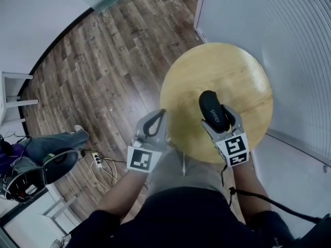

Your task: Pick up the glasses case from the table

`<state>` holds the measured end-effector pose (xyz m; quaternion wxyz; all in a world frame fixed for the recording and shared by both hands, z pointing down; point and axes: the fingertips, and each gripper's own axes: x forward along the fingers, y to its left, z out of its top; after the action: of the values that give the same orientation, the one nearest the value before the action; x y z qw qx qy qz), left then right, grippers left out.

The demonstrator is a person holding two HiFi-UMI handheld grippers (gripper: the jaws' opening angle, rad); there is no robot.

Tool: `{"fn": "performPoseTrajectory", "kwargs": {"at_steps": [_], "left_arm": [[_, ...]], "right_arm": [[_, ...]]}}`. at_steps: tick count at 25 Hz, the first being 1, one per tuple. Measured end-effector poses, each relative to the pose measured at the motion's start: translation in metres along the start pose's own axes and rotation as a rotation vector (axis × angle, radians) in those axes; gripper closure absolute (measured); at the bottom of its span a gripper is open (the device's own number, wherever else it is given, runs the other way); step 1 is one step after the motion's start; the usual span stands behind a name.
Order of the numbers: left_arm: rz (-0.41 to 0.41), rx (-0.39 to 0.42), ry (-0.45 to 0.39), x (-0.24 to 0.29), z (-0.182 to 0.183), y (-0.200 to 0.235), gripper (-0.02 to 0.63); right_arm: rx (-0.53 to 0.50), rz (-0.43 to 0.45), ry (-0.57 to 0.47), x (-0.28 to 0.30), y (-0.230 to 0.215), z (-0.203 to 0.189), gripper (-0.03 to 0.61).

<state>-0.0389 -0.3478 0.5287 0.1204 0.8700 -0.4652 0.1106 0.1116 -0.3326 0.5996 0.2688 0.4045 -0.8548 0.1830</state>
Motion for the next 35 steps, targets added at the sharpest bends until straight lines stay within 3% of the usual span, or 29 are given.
{"fn": "performPoseTrajectory", "kwargs": {"at_steps": [4, 9, 20, 27, 35], "left_arm": [[-0.018, 0.018, -0.027, -0.018, 0.037, -0.007, 0.611], [-0.035, 0.116, -0.051, -0.026, 0.067, -0.004, 0.611], [-0.018, 0.154, -0.130, -0.057, 0.134, -0.002, 0.611], [-0.048, 0.201, -0.211, -0.101, 0.159, -0.007, 0.611], [-0.056, 0.218, -0.255, -0.124, 0.148, -0.029, 0.611]], "right_arm": [[-0.015, -0.020, -0.064, -0.035, 0.005, 0.031, 0.215], [0.018, -0.068, -0.136, -0.066, 0.001, 0.062, 0.215], [0.025, -0.120, -0.309, -0.141, 0.006, 0.129, 0.215], [-0.017, -0.149, -0.439, -0.177, 0.045, 0.170, 0.215], [0.007, -0.180, -0.545, -0.214, 0.057, 0.154, 0.215]]}}
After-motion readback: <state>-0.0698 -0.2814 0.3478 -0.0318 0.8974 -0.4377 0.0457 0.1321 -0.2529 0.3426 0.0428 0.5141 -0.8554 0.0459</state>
